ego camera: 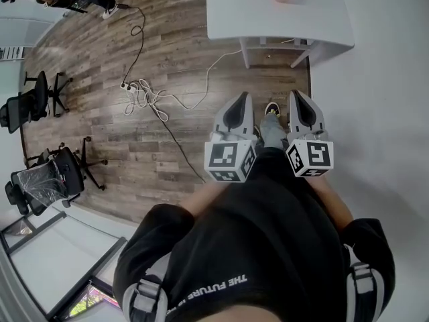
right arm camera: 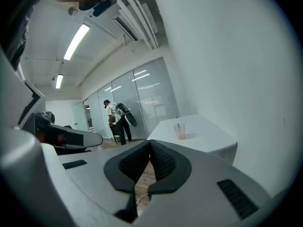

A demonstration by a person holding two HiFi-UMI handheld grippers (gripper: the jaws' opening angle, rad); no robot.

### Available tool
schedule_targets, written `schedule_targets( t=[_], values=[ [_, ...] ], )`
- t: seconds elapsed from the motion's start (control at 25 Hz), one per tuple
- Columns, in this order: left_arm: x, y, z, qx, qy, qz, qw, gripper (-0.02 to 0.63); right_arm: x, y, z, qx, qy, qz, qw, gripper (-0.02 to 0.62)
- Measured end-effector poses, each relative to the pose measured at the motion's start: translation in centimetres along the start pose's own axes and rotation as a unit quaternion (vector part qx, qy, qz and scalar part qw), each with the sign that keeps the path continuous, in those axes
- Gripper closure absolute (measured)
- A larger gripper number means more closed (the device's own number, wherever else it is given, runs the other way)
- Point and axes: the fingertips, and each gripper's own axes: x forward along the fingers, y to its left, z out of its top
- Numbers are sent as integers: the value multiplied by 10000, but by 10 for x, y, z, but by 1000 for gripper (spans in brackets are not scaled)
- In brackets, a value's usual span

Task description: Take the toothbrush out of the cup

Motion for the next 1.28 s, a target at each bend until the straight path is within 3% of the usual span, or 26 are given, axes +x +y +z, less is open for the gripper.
schedule_targets(
  t=[0.56,0.88,1.28],
  values=[
    [96,-24,41,265,-111,148,9995,591,61,-80,45,52,-251,241,9994,580],
    [111,-37,47,369,-113,272,9989,591,70,-94,47,27,-297,551,9980,580],
    [107,-43,42,408,-81,369,9985,591,64,-99,39,147,-279,641,9974,580]
  ],
)
